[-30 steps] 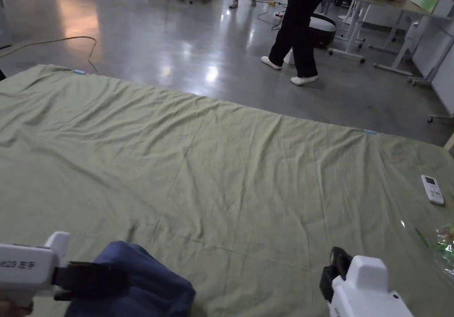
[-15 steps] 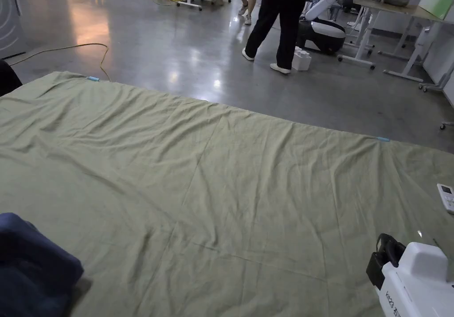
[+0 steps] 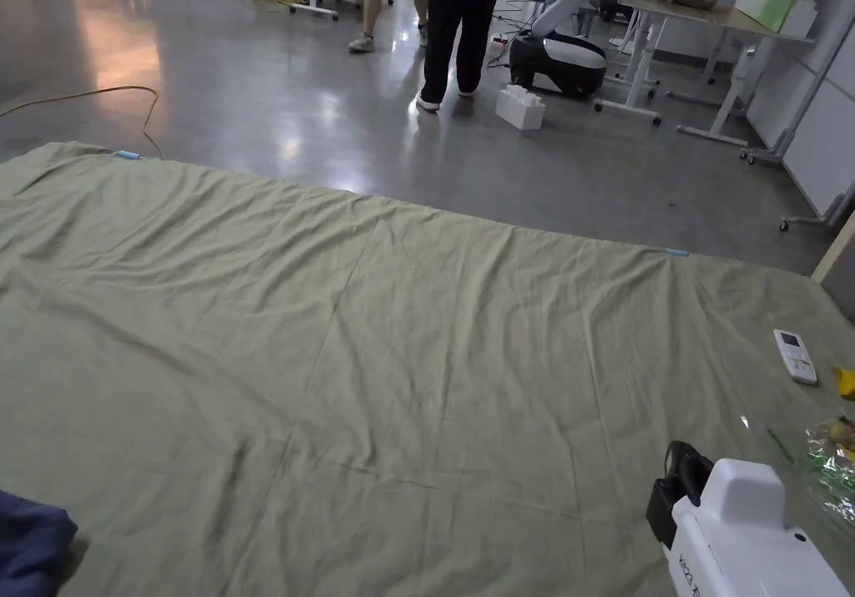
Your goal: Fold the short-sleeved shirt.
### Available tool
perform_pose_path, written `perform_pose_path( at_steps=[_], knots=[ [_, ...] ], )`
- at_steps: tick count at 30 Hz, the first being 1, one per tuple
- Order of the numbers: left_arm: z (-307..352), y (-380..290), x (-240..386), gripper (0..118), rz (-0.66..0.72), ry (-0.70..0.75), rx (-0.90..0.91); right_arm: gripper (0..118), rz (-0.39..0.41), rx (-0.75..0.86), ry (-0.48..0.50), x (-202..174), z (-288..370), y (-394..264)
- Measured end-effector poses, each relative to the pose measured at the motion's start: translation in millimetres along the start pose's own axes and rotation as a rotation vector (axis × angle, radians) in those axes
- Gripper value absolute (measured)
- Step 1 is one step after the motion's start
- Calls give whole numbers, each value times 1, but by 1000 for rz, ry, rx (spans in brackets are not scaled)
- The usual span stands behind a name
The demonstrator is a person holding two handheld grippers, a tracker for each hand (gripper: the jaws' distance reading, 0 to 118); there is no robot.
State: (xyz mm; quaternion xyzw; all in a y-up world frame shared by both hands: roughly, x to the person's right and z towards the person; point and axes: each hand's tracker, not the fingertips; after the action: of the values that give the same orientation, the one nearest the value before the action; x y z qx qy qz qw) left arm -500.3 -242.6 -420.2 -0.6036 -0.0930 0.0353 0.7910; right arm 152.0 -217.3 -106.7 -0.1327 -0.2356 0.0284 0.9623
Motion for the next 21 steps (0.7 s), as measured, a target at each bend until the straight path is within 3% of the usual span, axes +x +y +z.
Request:
perform_pose_path(
  at_steps=[2, 5, 10, 14, 21],
  knots=[
    [0, 3, 8, 45, -50, 203, 9, 2, 1, 2, 3, 1, 1, -1],
    [3, 7, 12, 66, -100, 336, 47, 2, -9, -1, 12, 4, 1, -3],
    [7, 8, 45, 66, -183, 411, 158, 2, -22, -6, 16, 8, 2, -6],
    [-1, -4, 96, 66, -265, 358, 275, 2, -38, -13, 21, 10, 3, -8],
    [-19, -56, 213, 66, -282, 90, 531, 2, -66, -9, 27, 7, 7, -12]
  ],
)
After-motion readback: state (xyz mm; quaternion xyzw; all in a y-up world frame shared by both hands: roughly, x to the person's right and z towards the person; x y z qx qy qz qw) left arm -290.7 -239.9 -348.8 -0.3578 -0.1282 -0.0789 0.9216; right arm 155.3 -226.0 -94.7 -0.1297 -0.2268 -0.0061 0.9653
